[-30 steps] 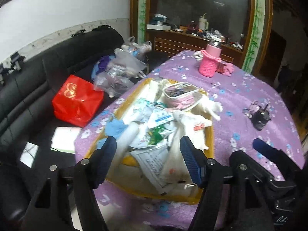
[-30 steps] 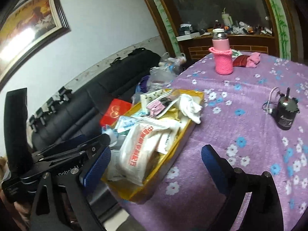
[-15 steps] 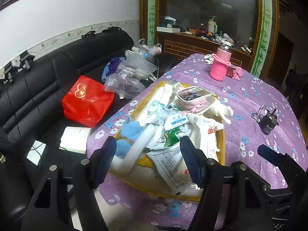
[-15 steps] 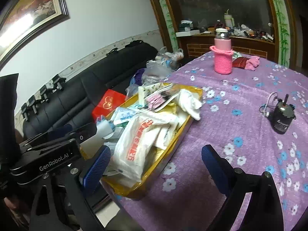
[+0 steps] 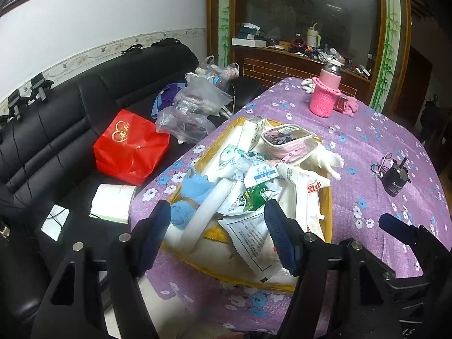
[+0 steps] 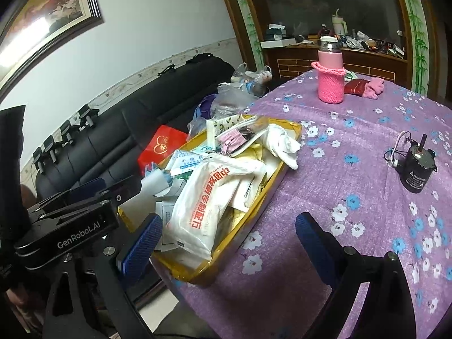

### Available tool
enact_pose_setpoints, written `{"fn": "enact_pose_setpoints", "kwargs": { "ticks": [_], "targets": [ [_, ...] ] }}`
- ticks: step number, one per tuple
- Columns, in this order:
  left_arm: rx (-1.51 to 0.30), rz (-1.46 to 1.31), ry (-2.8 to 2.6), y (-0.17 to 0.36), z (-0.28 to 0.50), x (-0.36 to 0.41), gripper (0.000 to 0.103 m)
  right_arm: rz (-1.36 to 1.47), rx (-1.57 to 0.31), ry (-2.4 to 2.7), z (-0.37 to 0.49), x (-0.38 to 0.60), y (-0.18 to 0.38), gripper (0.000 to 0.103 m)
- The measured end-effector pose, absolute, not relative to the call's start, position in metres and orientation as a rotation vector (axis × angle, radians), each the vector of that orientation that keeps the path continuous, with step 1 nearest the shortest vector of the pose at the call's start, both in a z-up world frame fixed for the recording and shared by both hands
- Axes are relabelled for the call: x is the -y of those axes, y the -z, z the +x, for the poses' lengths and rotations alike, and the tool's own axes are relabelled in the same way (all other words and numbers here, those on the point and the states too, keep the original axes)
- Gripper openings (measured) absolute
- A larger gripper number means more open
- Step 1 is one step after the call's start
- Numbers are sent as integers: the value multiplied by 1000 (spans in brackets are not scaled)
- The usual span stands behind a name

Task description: Organize soft objects

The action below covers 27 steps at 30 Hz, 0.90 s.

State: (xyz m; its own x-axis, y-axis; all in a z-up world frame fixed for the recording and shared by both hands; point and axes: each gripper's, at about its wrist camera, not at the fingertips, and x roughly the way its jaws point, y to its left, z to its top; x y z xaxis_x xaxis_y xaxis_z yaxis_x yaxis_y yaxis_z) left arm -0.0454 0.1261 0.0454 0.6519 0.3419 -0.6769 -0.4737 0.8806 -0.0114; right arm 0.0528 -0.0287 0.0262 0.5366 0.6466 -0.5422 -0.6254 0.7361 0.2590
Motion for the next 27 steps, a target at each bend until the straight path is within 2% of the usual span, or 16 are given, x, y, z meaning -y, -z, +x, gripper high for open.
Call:
{"fn": "enact_pose_setpoints", "kwargs": {
  "ticks": [27],
  "targets": [
    [-749,-188,-472,-41,-39,-131,68,16,-663,-734,51,28,-32,97]
  ]
}}
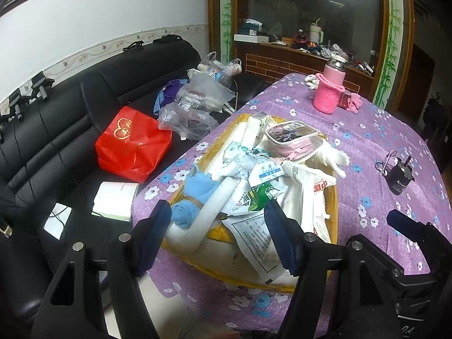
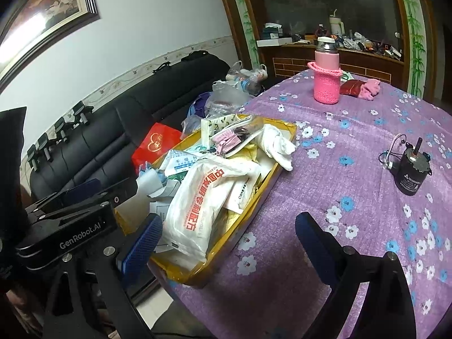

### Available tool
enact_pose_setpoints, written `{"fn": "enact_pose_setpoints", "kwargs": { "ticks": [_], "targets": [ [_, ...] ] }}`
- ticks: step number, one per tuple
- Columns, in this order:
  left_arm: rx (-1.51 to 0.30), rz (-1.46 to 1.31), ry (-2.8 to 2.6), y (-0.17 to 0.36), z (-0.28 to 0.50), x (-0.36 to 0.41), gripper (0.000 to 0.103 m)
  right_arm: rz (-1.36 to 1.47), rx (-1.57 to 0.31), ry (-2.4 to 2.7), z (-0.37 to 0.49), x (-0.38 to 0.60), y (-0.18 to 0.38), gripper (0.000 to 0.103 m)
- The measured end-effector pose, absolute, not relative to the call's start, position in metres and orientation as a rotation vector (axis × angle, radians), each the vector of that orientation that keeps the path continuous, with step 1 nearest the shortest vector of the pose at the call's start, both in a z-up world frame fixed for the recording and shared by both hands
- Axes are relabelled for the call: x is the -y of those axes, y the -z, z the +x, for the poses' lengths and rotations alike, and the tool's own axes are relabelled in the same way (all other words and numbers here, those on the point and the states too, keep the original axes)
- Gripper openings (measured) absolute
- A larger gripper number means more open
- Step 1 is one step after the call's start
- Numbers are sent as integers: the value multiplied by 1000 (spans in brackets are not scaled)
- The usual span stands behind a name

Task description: Organize soft objects

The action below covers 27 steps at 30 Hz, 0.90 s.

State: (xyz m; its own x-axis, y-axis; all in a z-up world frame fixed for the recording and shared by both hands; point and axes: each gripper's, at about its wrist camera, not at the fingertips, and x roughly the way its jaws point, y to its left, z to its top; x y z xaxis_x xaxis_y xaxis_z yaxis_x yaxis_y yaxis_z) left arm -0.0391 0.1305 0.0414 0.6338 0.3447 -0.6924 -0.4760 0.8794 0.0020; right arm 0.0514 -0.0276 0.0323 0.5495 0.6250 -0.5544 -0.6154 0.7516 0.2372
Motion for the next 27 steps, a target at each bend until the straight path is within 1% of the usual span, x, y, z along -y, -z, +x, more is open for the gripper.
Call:
{"fn": "enact_pose_setpoints", "kwargs": {
  "ticks": [27],
  "targets": [
    [-771,-170,-447,-37,-38,-123,68,19,-684,-716,53,32,-30,97]
  ]
}}
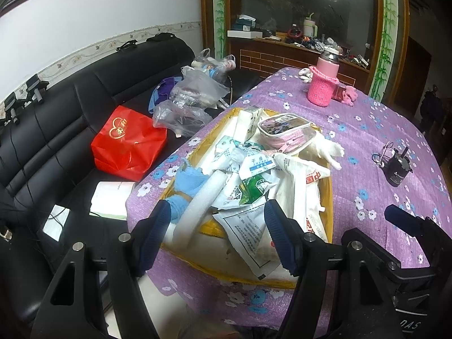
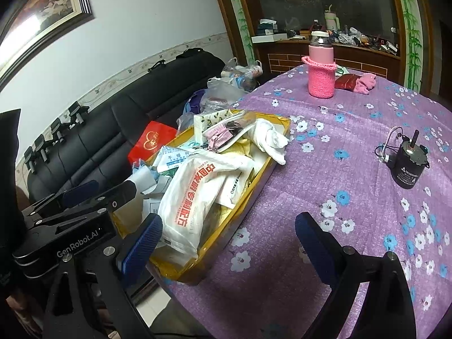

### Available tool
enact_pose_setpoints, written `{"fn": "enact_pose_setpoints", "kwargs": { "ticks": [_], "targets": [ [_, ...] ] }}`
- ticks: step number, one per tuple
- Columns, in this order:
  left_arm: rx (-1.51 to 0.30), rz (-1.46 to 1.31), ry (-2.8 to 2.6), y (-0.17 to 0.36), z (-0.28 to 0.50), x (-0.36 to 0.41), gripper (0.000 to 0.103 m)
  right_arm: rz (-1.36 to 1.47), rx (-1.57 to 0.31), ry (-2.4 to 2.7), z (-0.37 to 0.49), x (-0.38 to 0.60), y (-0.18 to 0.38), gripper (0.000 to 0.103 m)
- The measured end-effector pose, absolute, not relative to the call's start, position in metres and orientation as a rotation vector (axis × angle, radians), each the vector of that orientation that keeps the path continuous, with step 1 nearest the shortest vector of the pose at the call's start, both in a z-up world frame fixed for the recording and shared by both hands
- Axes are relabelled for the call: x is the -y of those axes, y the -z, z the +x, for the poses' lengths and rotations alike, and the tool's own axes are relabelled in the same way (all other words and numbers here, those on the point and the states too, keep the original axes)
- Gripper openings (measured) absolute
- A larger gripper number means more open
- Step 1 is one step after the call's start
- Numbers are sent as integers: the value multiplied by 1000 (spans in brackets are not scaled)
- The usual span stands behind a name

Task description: Organize soft objects

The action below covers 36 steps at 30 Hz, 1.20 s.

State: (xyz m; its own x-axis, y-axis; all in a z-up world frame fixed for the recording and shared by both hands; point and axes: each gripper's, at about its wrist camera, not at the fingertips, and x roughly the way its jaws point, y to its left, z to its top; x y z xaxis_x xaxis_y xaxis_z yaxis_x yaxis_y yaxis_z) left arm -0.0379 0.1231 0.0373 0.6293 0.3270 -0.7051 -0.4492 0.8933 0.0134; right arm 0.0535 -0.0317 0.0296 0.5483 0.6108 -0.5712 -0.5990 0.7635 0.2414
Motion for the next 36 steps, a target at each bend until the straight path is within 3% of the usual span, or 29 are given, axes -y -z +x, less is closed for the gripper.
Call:
{"fn": "enact_pose_setpoints", "kwargs": {
  "ticks": [36],
  "targets": [
    [-820,-171,-428,-26,-34,-127,68,-24,-697,-680,55,32,-28,97]
  ]
}}
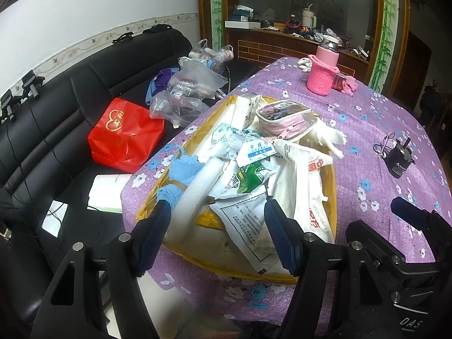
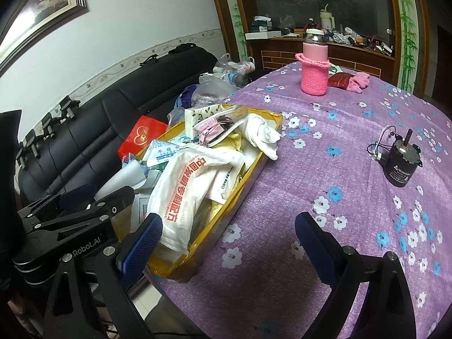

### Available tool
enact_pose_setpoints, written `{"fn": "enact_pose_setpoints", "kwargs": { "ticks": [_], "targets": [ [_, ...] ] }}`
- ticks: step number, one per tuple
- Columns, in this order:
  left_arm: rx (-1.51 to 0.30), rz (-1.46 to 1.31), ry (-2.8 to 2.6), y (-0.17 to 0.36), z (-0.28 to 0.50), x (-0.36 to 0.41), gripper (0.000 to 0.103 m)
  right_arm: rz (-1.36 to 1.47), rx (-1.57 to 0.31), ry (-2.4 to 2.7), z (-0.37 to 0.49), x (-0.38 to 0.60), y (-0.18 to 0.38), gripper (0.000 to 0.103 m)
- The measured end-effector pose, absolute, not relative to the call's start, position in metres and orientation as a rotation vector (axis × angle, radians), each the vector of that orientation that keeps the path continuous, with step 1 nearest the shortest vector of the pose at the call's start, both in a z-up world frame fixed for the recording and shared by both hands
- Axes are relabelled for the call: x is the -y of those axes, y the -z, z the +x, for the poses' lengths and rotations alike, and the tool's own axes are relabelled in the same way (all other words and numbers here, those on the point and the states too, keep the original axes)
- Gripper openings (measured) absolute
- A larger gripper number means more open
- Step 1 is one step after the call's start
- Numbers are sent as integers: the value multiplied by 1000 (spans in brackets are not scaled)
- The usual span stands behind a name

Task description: Organize soft objects

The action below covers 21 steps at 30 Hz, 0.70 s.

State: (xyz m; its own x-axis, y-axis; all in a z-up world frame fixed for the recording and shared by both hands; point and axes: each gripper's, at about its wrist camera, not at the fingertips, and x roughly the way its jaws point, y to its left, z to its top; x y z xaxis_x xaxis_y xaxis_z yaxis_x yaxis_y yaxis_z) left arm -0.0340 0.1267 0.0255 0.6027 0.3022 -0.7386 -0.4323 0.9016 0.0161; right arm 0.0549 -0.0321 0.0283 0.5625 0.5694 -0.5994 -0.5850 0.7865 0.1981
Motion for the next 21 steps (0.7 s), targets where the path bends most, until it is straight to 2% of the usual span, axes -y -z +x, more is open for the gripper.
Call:
{"fn": "enact_pose_setpoints", "kwargs": {
  "ticks": [21],
  "targets": [
    [-836,-150,-436,-24,-32,-130,68,-36,-692,-681,55,32,-33,96]
  ]
}}
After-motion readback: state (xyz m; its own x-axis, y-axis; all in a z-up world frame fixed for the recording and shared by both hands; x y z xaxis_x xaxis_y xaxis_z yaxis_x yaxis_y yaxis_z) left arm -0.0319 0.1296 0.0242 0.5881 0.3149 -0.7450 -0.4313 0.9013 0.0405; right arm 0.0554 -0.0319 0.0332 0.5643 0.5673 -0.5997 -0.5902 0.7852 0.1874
